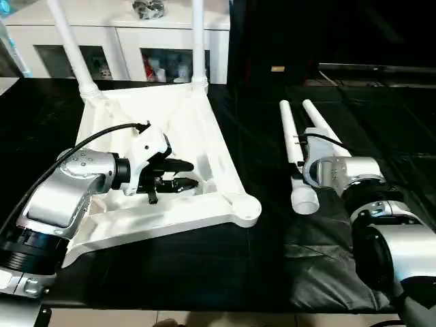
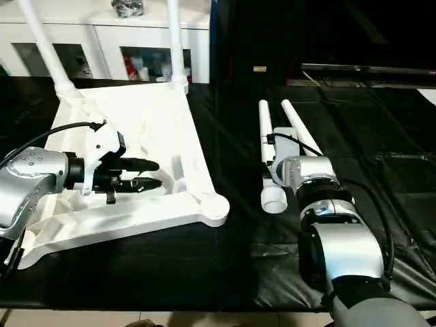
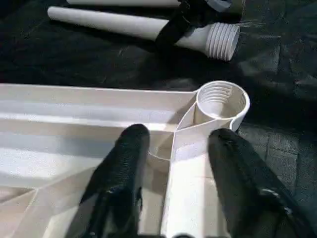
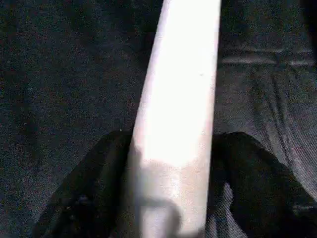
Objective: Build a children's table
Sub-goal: Pick table leg
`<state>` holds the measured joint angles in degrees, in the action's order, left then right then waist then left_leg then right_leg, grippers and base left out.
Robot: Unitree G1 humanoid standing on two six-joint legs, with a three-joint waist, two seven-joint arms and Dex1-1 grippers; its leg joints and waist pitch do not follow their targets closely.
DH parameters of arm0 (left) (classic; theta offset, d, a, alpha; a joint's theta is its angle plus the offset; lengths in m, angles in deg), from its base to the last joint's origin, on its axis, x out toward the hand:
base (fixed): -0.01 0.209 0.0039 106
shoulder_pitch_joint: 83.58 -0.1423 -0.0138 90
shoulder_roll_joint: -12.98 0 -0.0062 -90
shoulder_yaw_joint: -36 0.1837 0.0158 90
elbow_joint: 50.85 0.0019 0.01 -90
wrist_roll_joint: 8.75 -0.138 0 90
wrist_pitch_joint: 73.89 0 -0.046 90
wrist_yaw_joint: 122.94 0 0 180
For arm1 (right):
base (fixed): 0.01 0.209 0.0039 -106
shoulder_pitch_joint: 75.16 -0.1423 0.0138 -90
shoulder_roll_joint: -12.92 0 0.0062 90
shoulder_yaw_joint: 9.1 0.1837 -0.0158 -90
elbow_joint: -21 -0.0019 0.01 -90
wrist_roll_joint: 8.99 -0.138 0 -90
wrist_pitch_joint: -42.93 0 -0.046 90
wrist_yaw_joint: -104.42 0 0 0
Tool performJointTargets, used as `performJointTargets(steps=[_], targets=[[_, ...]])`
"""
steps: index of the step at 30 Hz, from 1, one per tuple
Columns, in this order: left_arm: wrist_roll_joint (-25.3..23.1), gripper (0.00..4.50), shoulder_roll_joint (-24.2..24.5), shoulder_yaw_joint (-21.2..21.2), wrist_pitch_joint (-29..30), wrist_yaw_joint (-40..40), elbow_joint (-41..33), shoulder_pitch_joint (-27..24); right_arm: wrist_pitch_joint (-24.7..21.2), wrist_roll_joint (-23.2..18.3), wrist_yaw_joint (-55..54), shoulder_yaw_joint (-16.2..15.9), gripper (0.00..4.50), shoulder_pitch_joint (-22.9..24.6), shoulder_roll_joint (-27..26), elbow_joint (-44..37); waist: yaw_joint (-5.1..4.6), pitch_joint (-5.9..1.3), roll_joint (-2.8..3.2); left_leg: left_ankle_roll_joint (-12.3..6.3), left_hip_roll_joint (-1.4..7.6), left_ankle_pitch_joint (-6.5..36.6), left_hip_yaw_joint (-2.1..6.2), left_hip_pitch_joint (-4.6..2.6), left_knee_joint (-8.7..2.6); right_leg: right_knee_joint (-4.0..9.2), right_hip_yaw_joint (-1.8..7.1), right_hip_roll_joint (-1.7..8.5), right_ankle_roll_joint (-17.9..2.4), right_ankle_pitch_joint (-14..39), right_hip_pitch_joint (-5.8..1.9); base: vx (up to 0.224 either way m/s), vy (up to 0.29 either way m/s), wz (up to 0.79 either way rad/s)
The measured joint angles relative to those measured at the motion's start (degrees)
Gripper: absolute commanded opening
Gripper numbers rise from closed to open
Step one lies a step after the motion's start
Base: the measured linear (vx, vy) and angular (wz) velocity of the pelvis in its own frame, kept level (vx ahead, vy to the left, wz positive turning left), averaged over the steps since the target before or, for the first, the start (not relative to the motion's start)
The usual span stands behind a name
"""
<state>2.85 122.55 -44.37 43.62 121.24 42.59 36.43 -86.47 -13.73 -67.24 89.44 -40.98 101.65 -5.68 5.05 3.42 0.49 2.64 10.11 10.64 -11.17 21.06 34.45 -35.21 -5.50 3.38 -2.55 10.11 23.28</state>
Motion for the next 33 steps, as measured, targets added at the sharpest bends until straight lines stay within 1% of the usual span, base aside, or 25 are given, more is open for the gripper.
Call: performJointTargets(steps=[1, 3, 4, 5, 6, 7, 8, 9, 10, 11, 13, 15, 16, 17, 18, 20, 21, 22, 23, 25, 27, 29, 31, 33], targets=[[0.02, 2.52, 0.0, 0.0, 0.24, 0.03, -0.08, -0.01, -0.07, 0.0, 0.14, 0.01, 2.78, 0.0, 0.0, 0.0, -0.01, 0.0, 0.0, 0.0, 0.0, 0.0, 0.0, 0.0, 0.0, 0.0, 0.0, 0.0, 0.0, 0.0, 0.0, 0.0, 0.0, 0.0], [0.07, 2.71, 0.07, 0.14, 1.05, 0.14, -0.72, -0.04, -0.31, -0.05, 0.5, 0.04, 2.56, 0.0, 0.04, 0.0, -0.04, 0.0, 0.0, 0.0, 0.0, 0.0, 0.0, -0.01, 0.0, 0.0, 0.0, 0.0, 0.0, 0.0, -0.01, 0.0, 0.0, 0.0], [0.09, 2.71, 0.15, 0.26, 1.24, 0.25, -0.97, -0.07, -0.41, -0.13, 0.7, 0.03, 2.56, 0.0, 0.04, 0.0, -0.04, -0.01, -0.01, 0.0, 0.0, 0.0, 0.0, -0.01, 0.0, 0.0, 0.0, 0.0, 0.0, 0.0, -0.01, 0.0, 0.0, 0.0], [0.2, 2.87, 0.2, 0.29, 1.44, 0.44, -1.13, -0.1, -0.47, -0.19, 0.95, -0.02, 2.44, 0.0, 0.04, -0.03, -0.04, -0.01, -0.01, 0.0, 0.0, 0.0, 0.0, -0.02, 0.0, 0.0, 0.0, 0.0, 0.0, 0.0, -0.02, 0.0, 0.0, 0.0], [0.32, 2.87, 0.29, 0.29, 1.66, 0.52, -1.34, -0.18, -0.52, -0.25, 1.06, -0.06, 2.34, 0.0, 0.04, -0.05, -0.05, -0.01, -0.01, 0.0, 0.0, 0.0, 0.01, -0.02, 0.0, 0.0, 0.0, 0.0, 0.0, 0.0, -0.02, 0.0, 0.0, 0.0], [0.57, 3.0, 0.33, 0.3, 1.98, 0.55, -1.54, -0.2, -0.54, -0.28, 1.13, -0.07, 2.24, 0.0, 0.03, -0.06, -0.05, -0.01, -0.01, 0.0, 0.0, 0.0, 0.01, -0.02, 0.0, 0.0, 0.0, 0.0, 0.0, 0.0, -0.02, 0.0, 0.0, 0.0], [0.89, 3.0, 0.35, 0.3, 2.22, 0.57, -1.73, -0.2, -0.59, -0.3, 1.15, -0.07, 2.24, 0.0, 0.03, -0.06, -0.04, -0.01, -0.01, 0.0, 0.0, 0.0, 0.01, -0.01, 0.0, 0.0, 0.0, 0.0, 0.0, 0.0, -0.02, 0.0, 0.0, 0.0], [1.09, 3.14, 0.38, 0.3, 2.45, 0.62, -1.97, -0.21, -0.64, -0.32, 1.2, -0.07, 2.1, 0.0, 0.04, -0.06, -0.04, -0.01, -0.02, 0.0, 0.0, 0.0, 0.01, -0.02, 0.01, 0.0, 0.0, 0.0, 0.0, 0.0, -0.02, 0.0, 0.0, 0.0], [1.18, 3.25, 0.39, 0.3, 2.58, 0.67, -2.16, -0.21, -0.7, -0.33, 1.41, -0.1, 2.1, 0.0, 0.0, -0.07, -0.05, -0.02, -0.03, 0.0, 0.0, 0.0, 0.01, -0.04, 0.01, 0.0, 0.0, 0.0, 0.0, 0.0, -0.05, 0.0, 0.0, 0.0], [1.24, 3.33, 0.39, 0.3, 2.75, 0.75, -2.31, -0.21, -0.73, -0.31, 1.55, -0.09, 1.98, 0.0, 0.0, -0.07, -0.04, -0.02, -0.04, 0.0, 0.0, 0.0, 0.01, -0.05, 0.01, 0.0, 0.0, 0.0, 0.0, 0.0, -0.06, 0.0, 0.0, 0.0], [1.43, 3.52, 0.44, 0.3, 3.2, 1.08, -2.35, -0.21, -0.74, -0.32, 1.73, -0.07, 1.92, 0.0, -0.03, -0.08, -0.02, -0.02, -0.04, 0.0, 0.0, 0.0, 0.01, -0.06, 0.01, 0.0, 0.0, 0.0, 0.0, 0.0, -0.07, 0.0, 0.0, 0.0], [1.73, 3.52, 0.46, 0.3, 3.44, 1.29, -2.35, -0.21, -0.74, -0.31, 1.87, -0.06, 1.89, 0.0, -0.04, -0.08, -0.01, -0.02, -0.04, 0.0, 0.0, 0.0, 0.02, -0.06, 0.01, 0.01, 0.0, 0.0, 0.01, 0.01, -0.08, 0.0, 0.0, 0.0], [1.89, 3.74, 0.45, 0.29, 3.54, 1.27, -2.36, -0.21, -0.71, -0.37, 1.82, 0.04, 1.88, 0.01, -0.04, -0.09, -0.02, -0.02, -0.04, 0.0, 0.0, 0.0, 0.02, -0.06, 0.02, 0.01, 0.0, 0.0, 0.01, 0.0, -0.08, 0.0, 0.0, 0.0], [2.09, 3.74, 0.45, 0.29, 3.61, 1.27, -2.36, -0.21, -0.68, -0.41, 1.75, 0.14, 1.87, 0.01, -0.04, -0.09, -0.03, -0.02, -0.04, 0.0, 0.0, 0.0, 0.02, -0.06, 0.02, 0.01, 0.0, 0.0, 0.01, 0.0, -0.08, 0.0, 0.0, 0.0], [2.24, 3.84, 0.39, 0.27, 3.63, 1.23, -2.36, -0.2, -0.64, -0.6, 1.57, 0.44, 1.87, 0.02, -0.03, -0.1, -0.04, -0.02, -0.03, 0.0, 0.0, 0.0, 0.02, -0.06, 0.02, 0.01, 0.0, 0.0, 0.0, 0.0, -0.08, 0.0, 0.0, 0.0], [2.37, 3.9, 0.02, 0.11, 3.67, 0.92, -2.36, -0.2, -0.6, -1.14, 1.39, 1.16, 1.86, 0.07, 0.05, -0.14, -0.05, -0.02, -0.03, 0.0, 0.0, 0.0, 0.02, -0.06, 0.02, 0.0, 0.0, 0.0, 0.0, 0.0, -0.08, 0.0, 0.0, 0.0], [2.42, 4.11, -0.16, 0.1, 3.67, 0.71, -2.36, -0.2, -0.56, -1.4, 1.19, 1.35, 1.86, 0.09, 0.09, -0.15, -0.05, -0.02, -0.03, 0.0, 0.0, 0.0, 0.02, -0.06, 0.02, 0.0, 0.0, 0.0, 0.0, 0.0, -0.08, 0.0, 0.0, 0.0], [2.48, 4.11, -0.44, 0.02, 3.69, 0.43, -2.34, -0.19, -0.49, -1.7, 0.99, 1.77, 1.86, 0.18, 0.11, -0.25, -0.06, -0.02, -0.03, 0.0, 0.0, 0.0, 0.02, -0.06, 0.01, 0.0, 0.0, 0.0, 0.0, 0.0, -0.07, 0.0, 0.0, 0.0], [2.77, 4.24, -2.18, -0.89, 3.7, -0.89, -2.08, 0.11, -0.1, -2.69, 1.04, 3.17, 1.86, 1.16, 0.38, -1.84, 0.08, -0.01, -0.01, 0.0, -0.01, 0.0, 0.02, -0.03, 0.03, 0.02, 0.0, 0.0, 0.0, 0.0, -0.08, 0.0, 0.0, 0.0], [3.37, 4.38, -3.3, -1.18, 3.7, -2.09, -2.04, 0.43, 0.64, -3.82, 1.21, 4.25, 1.86, 1.66, 0.38, -2.73, 0.0, 0.01, 0.04, 0.0, 0.0, 0.0, 0.01, 0.0, 0.03, 0.01, 0.01, 0.0, 0.0, -0.01, -0.07, 0.0, 0.0, 0.0], [3.51, 4.46, -5.47, -1.99, 3.86, -4.25, -0.64, 1.94, 1.19, -6.19, 2.17, 6.8, 1.86, 2.6, 0.51, -5.14, 0.01, 0.06, 0.13, 0.0, 0.0, 0.0, 0.02, 0.04, 0.03, 0.01, 0.0, 0.0, -0.01, -0.01, -0.03, 0.0, 0.0, 0.0], [3.72, 4.5, -8.91, -3.34, 4.59, -8.03, 1.18, 4.11, 2.83, -10.26, 4.14, 10.75, 1.86, 4.2, -0.06, -9.92, 0.07, 0.12, 0.23, 0.0, 0.0, 0.0, 0.02, 0.06, 0.02, 0.03, 0.0, 0.0, -0.01, -0.01, -0.02, 0.0, 0.0, 0.0], [4.07, 4.5, -10.53, -3.88, 5.2, -10.18, 1.99, 5.15, 4.1, -13.16, 6.31, 12.66, 1.86, 4.6, -0.8, -13.05, -0.02, 0.1, 0.29, -0.02, 0.0, 0.0, 0.02, 0.04, 0.0, 0.02, -0.01, 0.0, 0.0, -0.01, -0.02, 0.0, 0.0, 0.0], [4.6, 4.5, -13.84, -5.28, 6.61, -13.5, 3.57, 6.79, 5.06, -17.03, 10.41, 15.39, 1.86, 5.98, -1.2, -17.46, 0.04, 0.11, 0.29, -0.04, 0.0, 0.01, 0.02, 0.1, 0.0, 0.06, -0.04, -0.01, 0.01, 0.0, -0.01, 0.0, 0.0, 0.0]])
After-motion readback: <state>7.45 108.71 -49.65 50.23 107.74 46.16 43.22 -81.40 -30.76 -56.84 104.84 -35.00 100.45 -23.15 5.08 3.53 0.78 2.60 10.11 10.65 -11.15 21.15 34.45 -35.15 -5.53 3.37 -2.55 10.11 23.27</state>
